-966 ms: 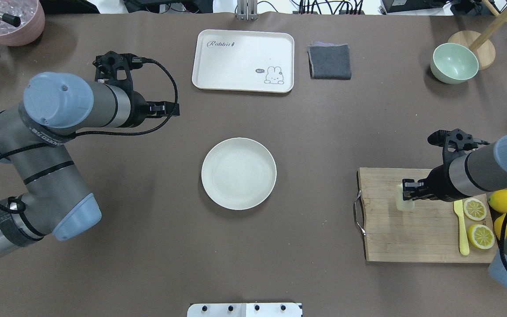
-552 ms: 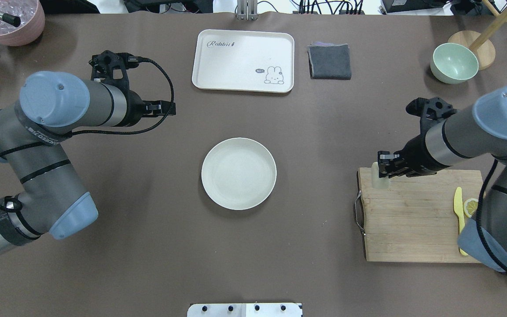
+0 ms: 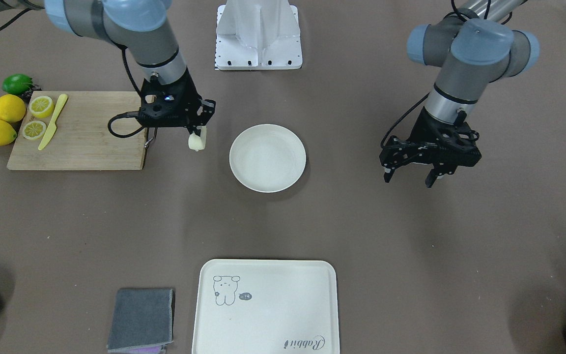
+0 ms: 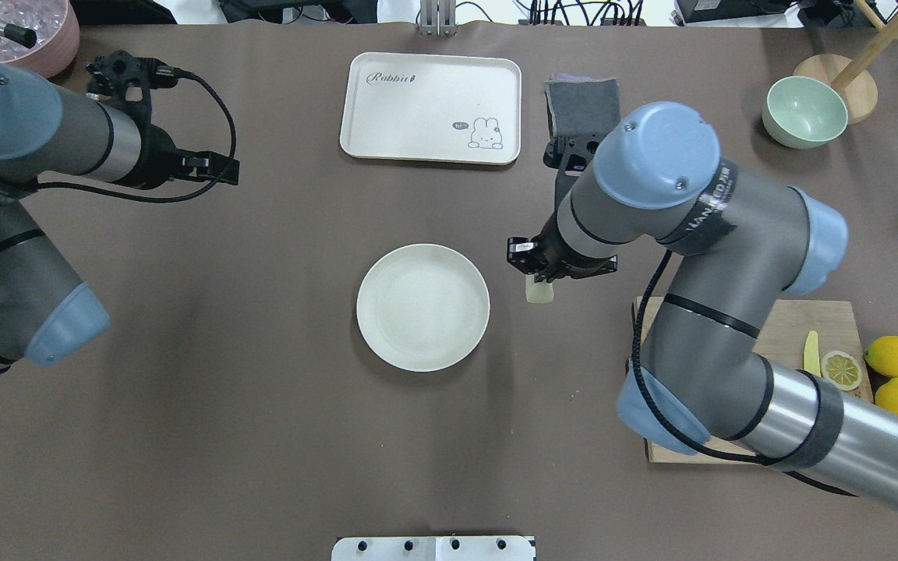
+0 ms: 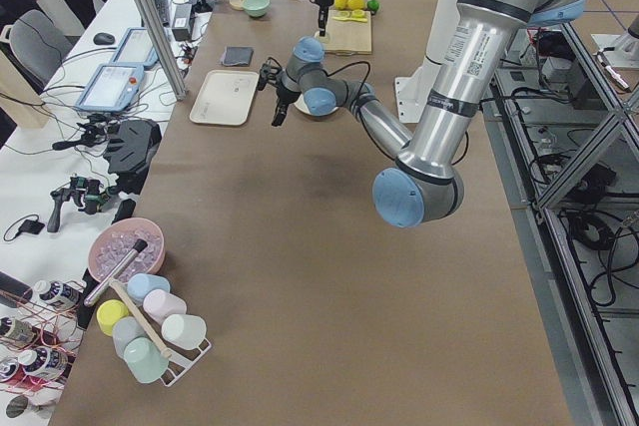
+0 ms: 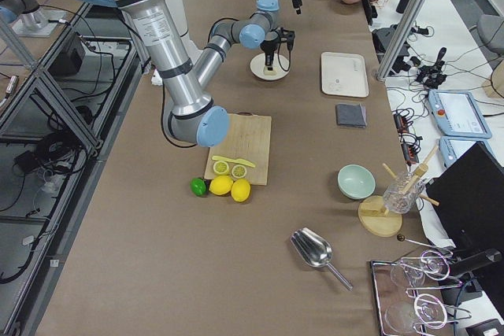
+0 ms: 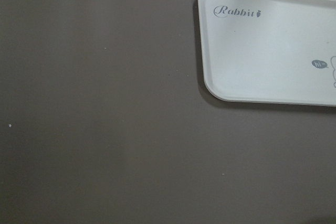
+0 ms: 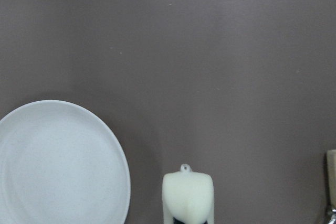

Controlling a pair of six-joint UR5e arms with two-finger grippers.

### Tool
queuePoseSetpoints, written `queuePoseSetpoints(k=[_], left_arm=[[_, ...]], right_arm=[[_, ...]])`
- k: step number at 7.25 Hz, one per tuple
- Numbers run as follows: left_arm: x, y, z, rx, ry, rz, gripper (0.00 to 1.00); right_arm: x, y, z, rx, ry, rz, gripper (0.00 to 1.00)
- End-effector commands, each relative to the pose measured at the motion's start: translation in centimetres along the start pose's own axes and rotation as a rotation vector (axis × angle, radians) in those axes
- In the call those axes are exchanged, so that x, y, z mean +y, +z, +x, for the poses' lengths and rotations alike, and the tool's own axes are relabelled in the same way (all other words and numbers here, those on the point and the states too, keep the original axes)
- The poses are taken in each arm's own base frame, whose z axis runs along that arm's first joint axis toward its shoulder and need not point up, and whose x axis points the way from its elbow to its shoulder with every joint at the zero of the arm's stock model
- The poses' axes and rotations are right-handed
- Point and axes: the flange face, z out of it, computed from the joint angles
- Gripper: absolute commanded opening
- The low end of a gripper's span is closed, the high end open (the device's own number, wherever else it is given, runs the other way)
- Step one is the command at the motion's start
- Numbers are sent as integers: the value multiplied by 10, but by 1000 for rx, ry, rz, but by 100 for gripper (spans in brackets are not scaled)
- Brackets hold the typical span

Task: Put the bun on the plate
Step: 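Carry the bun over the plate with the right gripper while the left arm retracts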

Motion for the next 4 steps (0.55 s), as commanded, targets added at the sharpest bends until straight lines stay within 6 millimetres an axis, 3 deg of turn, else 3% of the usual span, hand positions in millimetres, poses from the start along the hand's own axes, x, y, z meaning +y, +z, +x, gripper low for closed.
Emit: queuePoseSetpoints(k=[1, 3, 4], left_arm=[[-10, -19, -87, -39, 25, -37, 98], [-19, -46, -154, -54, 27, -49, 98], [-23, -45, -167, -59, 16, -57, 98]], right_arm=[[3, 33, -72, 31, -38, 17, 0], [8, 72, -110, 42, -69, 13, 0], [15, 87, -117, 0, -87, 13, 0]])
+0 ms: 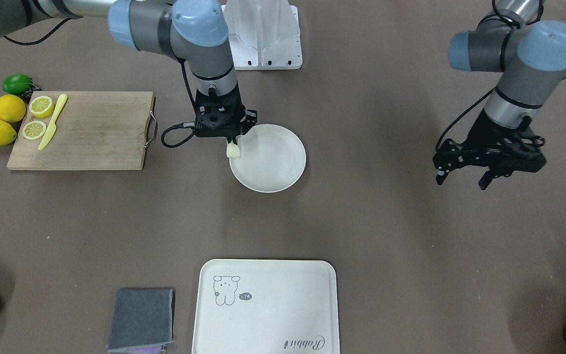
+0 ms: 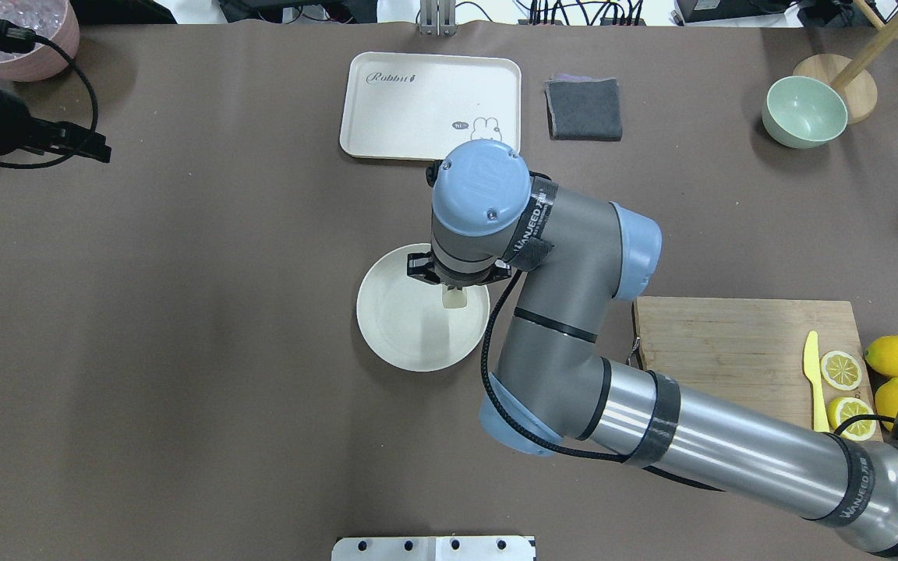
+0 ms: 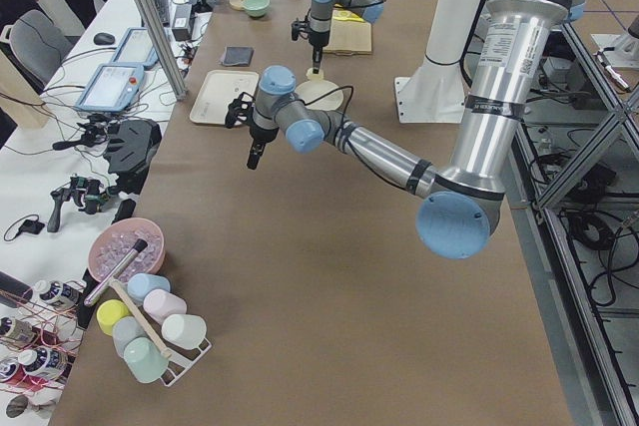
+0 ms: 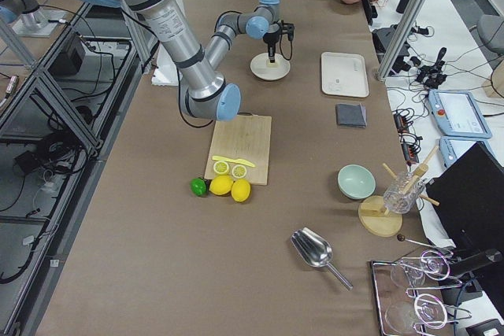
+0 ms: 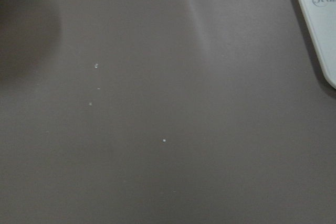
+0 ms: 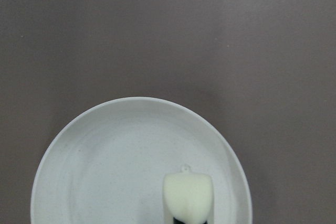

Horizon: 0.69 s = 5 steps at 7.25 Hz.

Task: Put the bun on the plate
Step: 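Carry the bun over the plate with the right gripper while the left arm retracts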

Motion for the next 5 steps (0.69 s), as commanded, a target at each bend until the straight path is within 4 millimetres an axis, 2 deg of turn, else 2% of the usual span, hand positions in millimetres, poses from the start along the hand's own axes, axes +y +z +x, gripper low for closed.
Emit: queuePoseSetpoints(k=[1, 4, 5], left_arm=[[-2, -1, -31, -11, -16, -18, 98], [-4, -2, -35, -14, -22, -16, 98], [-6, -4, -38, -18, -28, -11, 98]], right_arm=[[19, 30, -20, -31, -34, -13, 0], [31, 45, -24, -16, -41, -37, 0], [31, 44, -24, -16, -42, -37, 90]])
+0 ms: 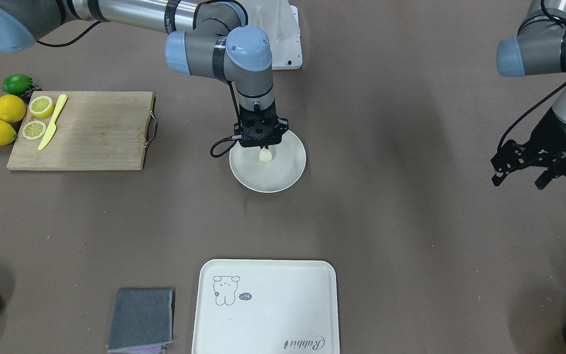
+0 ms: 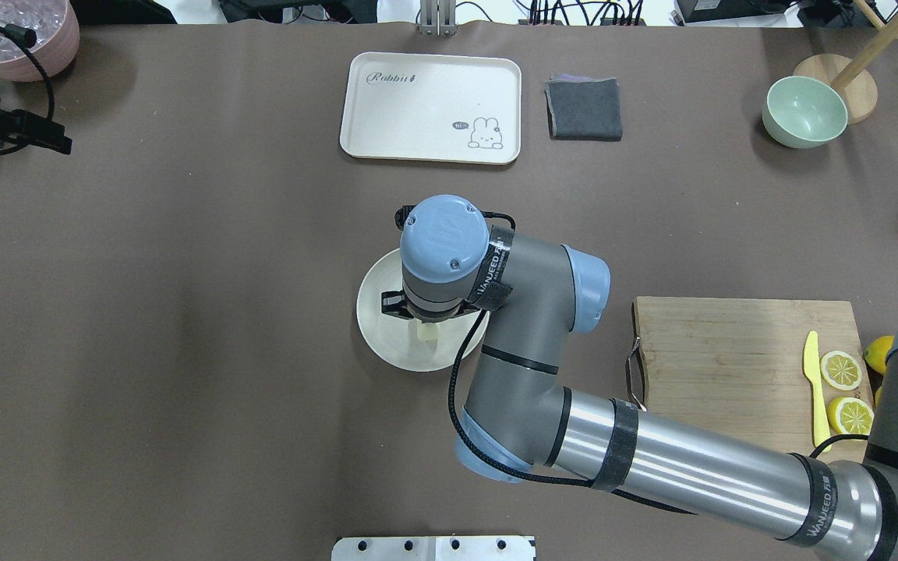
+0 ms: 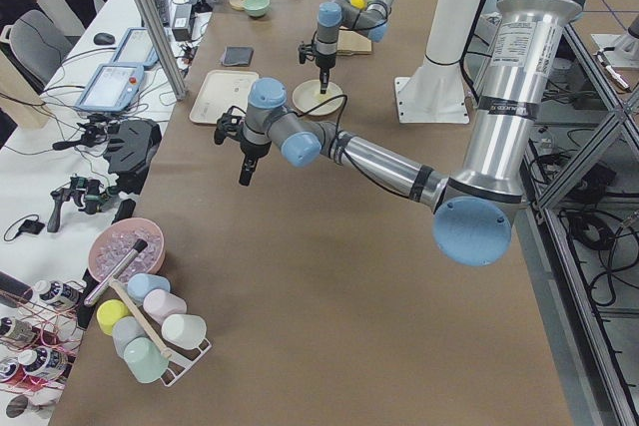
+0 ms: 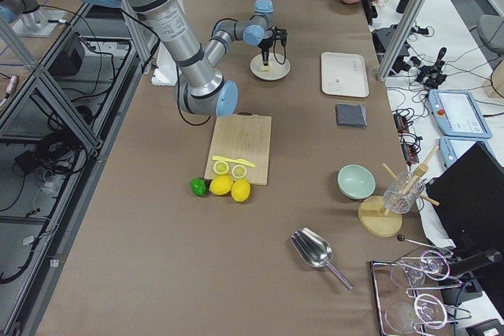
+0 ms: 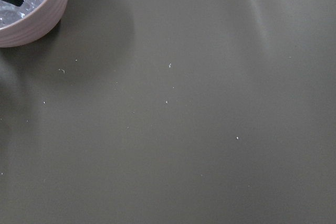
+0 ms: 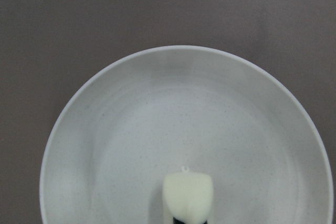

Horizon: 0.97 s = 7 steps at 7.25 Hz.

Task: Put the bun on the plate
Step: 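Lower the bun onto the white plate and open the right gripper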

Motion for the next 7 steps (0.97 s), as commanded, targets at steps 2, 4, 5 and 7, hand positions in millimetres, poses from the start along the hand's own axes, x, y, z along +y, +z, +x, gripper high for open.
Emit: queuePoseSetpoints(k=[2, 4, 5, 7], left_arm=[[-2, -5, -5, 15, -9, -4, 98], [-3, -9, -8, 19, -15, -2, 98], [-1, -9, -9, 19, -15, -2, 98], [-3, -20, -14, 34, -25, 4, 98]], right_arm=[[1, -4, -3, -8, 13, 2, 100], [-5, -17, -2, -21, 18, 16, 100], [-17, -26, 7, -19, 33, 27, 100], [-57, -74, 54, 22, 110, -3, 100]])
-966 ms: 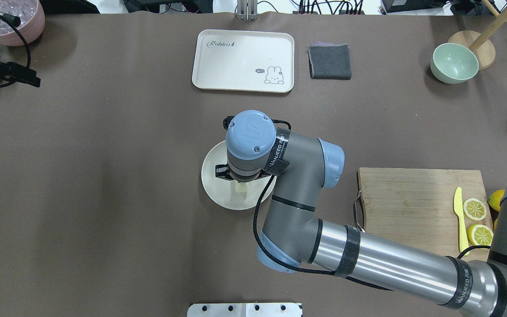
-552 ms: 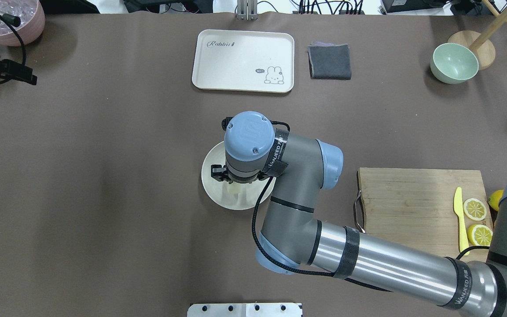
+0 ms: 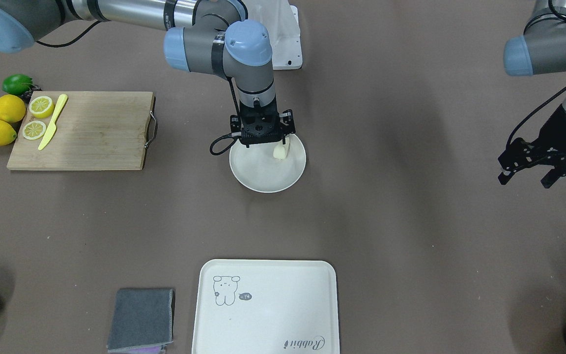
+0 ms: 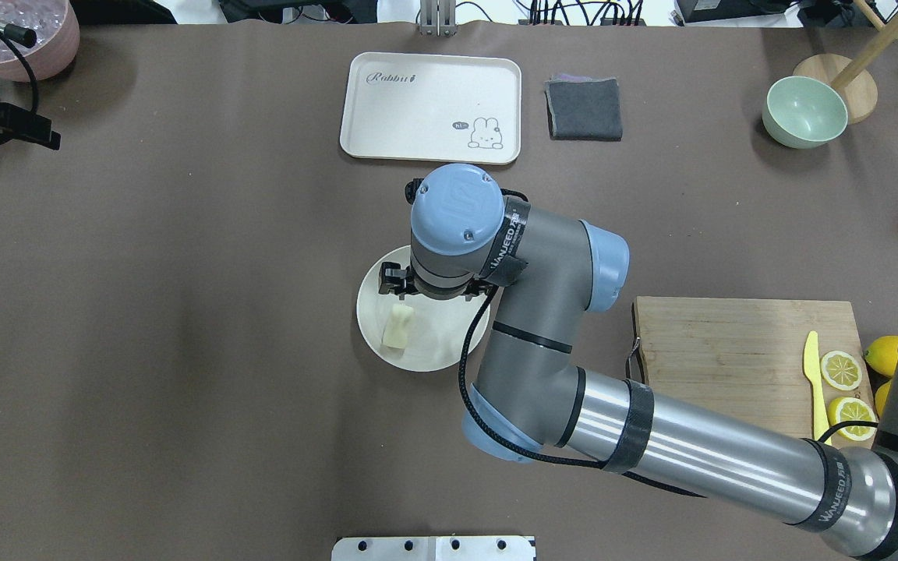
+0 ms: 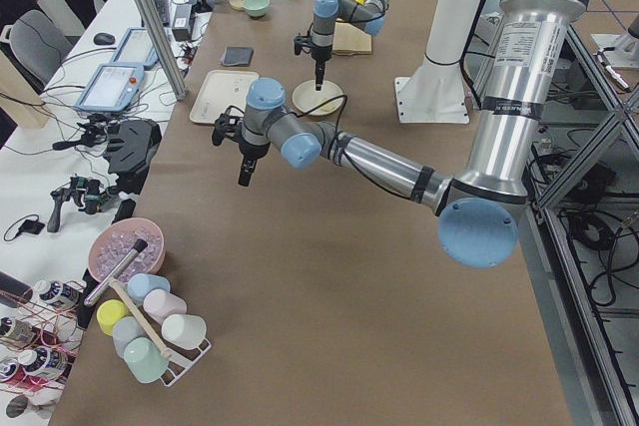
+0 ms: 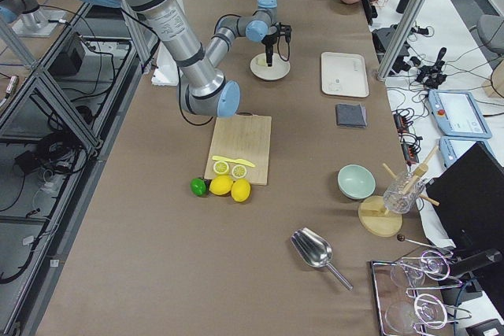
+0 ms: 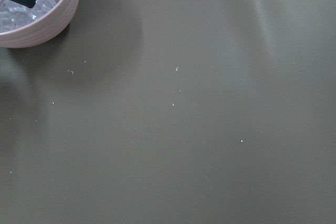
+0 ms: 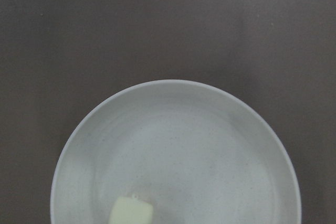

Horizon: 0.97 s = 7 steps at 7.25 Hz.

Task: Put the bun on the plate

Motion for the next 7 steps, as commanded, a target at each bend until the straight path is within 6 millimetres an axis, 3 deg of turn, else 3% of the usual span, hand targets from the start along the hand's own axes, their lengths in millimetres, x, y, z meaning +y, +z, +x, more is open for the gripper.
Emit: queuePoseSetpoints(k=[1, 3, 4, 5, 6, 7], left_arm=[[-11, -29, -21, 63, -19, -7, 98], [-11, -60, -82, 24, 64, -3, 98], [0, -74, -132, -33, 139, -32, 98], [4, -89, -169, -73, 174, -84, 98], [9, -93, -184, -87, 148, -124, 98], [30, -96, -209, -95, 107, -132, 98]], right_arm=[[-52, -69, 95, 1, 84, -62, 100], [-70, -111, 244, -1, 26, -63, 100], [-87, -121, 302, 4, -4, -78, 100], [-100, -134, 373, 12, -26, -80, 100], [-106, -150, 438, 10, -56, -84, 100], [-110, -161, 511, 35, -75, -77, 100]])
